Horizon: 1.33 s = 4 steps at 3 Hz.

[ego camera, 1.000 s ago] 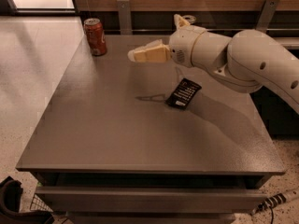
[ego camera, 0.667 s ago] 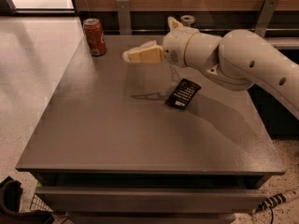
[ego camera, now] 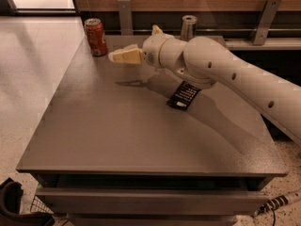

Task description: Knock coke can over

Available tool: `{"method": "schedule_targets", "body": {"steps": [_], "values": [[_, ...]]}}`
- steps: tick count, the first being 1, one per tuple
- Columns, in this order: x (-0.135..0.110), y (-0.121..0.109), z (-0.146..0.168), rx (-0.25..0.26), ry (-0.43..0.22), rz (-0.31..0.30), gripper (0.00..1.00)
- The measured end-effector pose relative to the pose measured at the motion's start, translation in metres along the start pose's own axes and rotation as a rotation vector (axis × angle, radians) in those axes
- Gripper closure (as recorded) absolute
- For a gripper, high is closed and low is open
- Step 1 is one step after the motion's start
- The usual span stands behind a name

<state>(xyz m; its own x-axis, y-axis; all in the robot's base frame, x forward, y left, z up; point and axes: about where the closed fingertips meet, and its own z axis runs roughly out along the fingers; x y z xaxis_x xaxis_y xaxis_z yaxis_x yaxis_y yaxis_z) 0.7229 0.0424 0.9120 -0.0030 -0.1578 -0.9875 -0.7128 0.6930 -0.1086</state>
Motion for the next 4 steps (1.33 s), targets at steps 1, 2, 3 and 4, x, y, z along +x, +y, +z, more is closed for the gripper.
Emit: {"method": "schedule_targets", "body": {"steps": [1, 2, 3, 4], "values": [[0.007, 0.002, 0.046, -0.017, -0.061, 0.037, 0.0], [0.001, 0.005, 0.081, -0.053, -0.093, 0.061, 0.0], [0.001, 0.004, 0.099, -0.073, -0.078, 0.064, 0.0], [-0.001, 0.008, 0.125, -0.109, -0.068, 0.07, 0.0]]}}
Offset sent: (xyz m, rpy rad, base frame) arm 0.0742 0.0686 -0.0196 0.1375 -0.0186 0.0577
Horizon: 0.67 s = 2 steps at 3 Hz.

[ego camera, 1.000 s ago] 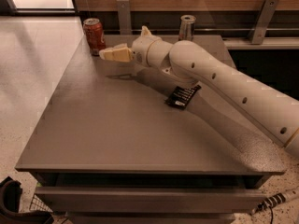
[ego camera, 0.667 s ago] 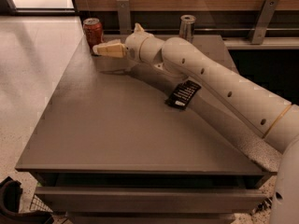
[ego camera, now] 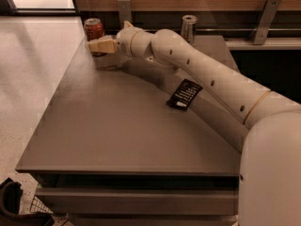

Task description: Knock coke can over

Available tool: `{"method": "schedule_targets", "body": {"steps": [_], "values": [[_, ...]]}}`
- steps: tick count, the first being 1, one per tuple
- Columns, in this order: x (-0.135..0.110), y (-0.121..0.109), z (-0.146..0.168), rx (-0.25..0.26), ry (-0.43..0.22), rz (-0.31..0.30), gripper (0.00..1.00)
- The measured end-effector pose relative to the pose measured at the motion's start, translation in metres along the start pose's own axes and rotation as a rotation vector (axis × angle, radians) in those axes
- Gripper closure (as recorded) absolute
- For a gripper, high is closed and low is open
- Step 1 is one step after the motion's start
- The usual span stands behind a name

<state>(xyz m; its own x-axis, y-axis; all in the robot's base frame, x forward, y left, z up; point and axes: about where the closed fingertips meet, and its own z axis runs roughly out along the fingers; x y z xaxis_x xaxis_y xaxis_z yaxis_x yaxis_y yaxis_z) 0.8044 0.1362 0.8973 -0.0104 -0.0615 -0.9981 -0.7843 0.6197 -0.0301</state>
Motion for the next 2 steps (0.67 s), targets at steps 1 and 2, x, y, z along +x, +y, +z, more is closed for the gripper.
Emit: {"method": "schedule_targets", "body": {"steps": [1, 2], "values": [[0.005, 0.002, 0.018, -0.024, 0.022, 0.008, 0.0], [0.008, 0.002, 0.036, -0.038, 0.037, 0.011, 0.0]]}}
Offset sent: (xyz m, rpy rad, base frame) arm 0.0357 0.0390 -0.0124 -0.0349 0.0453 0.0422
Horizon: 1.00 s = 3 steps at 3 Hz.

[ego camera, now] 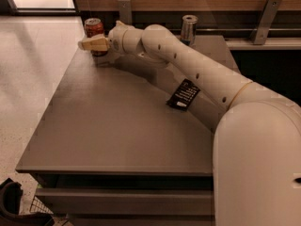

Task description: Knock coke can over

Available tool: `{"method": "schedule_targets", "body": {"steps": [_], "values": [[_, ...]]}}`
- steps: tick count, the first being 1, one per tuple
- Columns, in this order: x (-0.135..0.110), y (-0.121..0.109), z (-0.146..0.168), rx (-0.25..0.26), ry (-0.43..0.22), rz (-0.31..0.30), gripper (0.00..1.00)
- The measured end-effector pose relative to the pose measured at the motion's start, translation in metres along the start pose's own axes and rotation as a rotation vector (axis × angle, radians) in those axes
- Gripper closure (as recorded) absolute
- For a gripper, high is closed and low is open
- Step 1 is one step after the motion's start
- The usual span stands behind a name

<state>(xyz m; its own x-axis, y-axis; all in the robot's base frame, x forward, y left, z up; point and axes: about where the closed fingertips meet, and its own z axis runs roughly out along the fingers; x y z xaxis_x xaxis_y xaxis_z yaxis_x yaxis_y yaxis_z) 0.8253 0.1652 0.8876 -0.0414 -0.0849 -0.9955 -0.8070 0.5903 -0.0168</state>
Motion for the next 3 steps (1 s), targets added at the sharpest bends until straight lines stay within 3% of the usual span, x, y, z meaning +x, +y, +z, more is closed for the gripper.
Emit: {"method": "schedule_targets", "body": {"steps": [1, 2, 3], "values": [[0.0029, -0.0011, 0.0133, -0.002, 0.003, 0.007, 0.0], [0.0038, 0.0002, 0.0183, -0.005, 0.003, 0.009, 0.1], [0.0042, 0.0025, 0.0203, -0.009, 0.003, 0.01, 0.33]]}}
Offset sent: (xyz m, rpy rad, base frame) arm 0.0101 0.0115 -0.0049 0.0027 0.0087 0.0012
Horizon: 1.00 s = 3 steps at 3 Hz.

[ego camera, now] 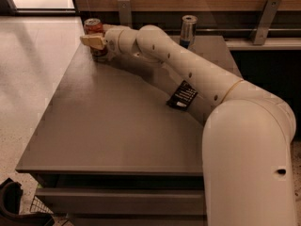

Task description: Knock coke can over

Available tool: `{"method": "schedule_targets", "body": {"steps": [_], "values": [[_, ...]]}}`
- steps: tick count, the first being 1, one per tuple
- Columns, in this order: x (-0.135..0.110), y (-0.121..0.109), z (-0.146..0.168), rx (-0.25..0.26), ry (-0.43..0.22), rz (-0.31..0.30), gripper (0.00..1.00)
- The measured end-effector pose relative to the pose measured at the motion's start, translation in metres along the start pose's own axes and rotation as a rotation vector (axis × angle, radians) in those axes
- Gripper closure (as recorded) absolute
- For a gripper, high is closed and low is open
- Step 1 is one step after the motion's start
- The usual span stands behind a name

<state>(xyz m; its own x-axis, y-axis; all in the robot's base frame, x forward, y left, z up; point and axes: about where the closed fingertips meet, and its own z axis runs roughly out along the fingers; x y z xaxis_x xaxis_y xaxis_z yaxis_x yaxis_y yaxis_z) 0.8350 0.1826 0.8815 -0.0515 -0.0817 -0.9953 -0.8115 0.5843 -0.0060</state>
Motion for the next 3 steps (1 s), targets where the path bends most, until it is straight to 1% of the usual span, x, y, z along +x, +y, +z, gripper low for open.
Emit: {"method": "schedule_targets", "body": {"steps": [2, 3], "values": [[0.0007, 0.0041, 0.0034, -0.007, 0.001, 0.001, 0.8], [0.0011, 0.0067, 0.0054, -0.011, 0.001, 0.002, 1.0]]}}
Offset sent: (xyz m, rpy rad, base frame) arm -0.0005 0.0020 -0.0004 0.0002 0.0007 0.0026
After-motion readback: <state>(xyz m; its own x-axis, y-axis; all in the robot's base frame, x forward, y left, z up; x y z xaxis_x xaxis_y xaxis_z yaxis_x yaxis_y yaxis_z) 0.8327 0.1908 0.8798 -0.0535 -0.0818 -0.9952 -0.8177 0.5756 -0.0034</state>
